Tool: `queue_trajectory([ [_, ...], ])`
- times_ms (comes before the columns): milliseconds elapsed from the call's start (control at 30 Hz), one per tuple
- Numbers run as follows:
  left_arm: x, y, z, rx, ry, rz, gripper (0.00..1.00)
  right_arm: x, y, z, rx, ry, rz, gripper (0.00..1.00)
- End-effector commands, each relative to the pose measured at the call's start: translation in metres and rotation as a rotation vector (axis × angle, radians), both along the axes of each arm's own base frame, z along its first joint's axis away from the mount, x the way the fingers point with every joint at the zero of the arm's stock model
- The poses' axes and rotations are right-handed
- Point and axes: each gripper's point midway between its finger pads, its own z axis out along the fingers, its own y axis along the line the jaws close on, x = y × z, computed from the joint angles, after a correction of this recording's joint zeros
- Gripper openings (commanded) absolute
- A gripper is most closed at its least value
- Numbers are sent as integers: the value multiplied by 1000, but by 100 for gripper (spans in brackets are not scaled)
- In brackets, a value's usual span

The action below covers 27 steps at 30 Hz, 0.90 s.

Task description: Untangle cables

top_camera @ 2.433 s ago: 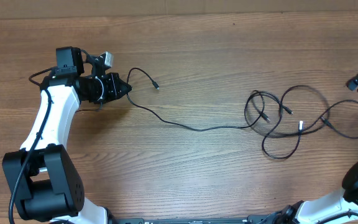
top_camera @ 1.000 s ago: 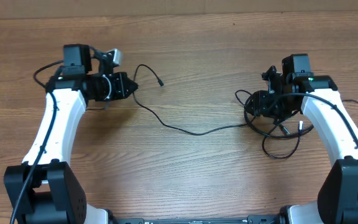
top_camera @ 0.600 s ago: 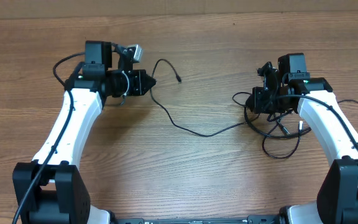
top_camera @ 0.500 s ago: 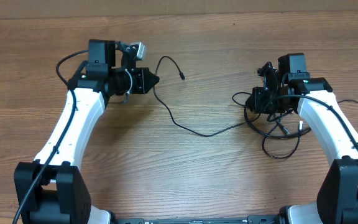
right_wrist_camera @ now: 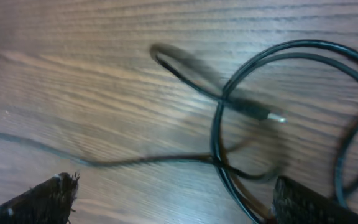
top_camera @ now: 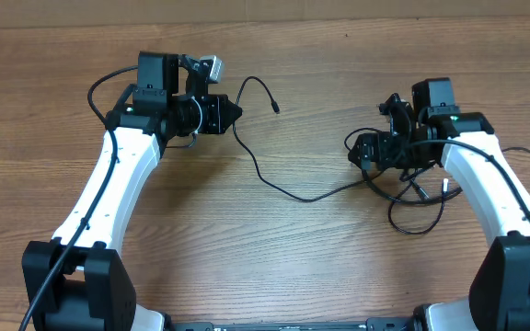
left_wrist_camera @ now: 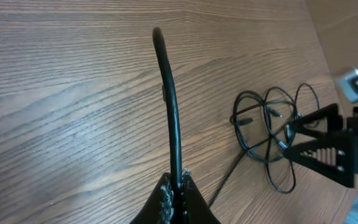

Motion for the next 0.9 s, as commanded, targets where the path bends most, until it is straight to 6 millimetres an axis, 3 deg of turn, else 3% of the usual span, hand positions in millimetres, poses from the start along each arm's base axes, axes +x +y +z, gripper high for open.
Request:
queue_trajectory([
  [0,4,4,17,16,-40,25,4,11,-8,24,-87,-86,96,100],
  [133,5,8,13,40,-34,42,4,19,-31,22,-225,-107,68,100],
  [267,5,8,13,40,-34,43,4,36,-30,18,-227,-160,86,100],
  [400,5,8,13,40,-33,43,4,39,-20,-1,-181,-127,138,97],
  [500,5,8,13,39,-35,42,4,35,-15,-19,-152,-69,153,76],
  [533,5,8,13,39,-35,42,4,33,-15,-24,-151,-53,154,62],
  [600,5,8,13,38,-35,42,4,29,-14,-29,-144,-25,157,10],
  [633,5,8,14,38,-35,42,4,29,-14,-29,-144,-23,156,4],
  [733,7,5,21,30,-50,40,4,37,-14,-17,-137,-51,125,4],
  [867,16,-10,51,20,-126,21,4,58,-13,24,-121,-138,63,4],
])
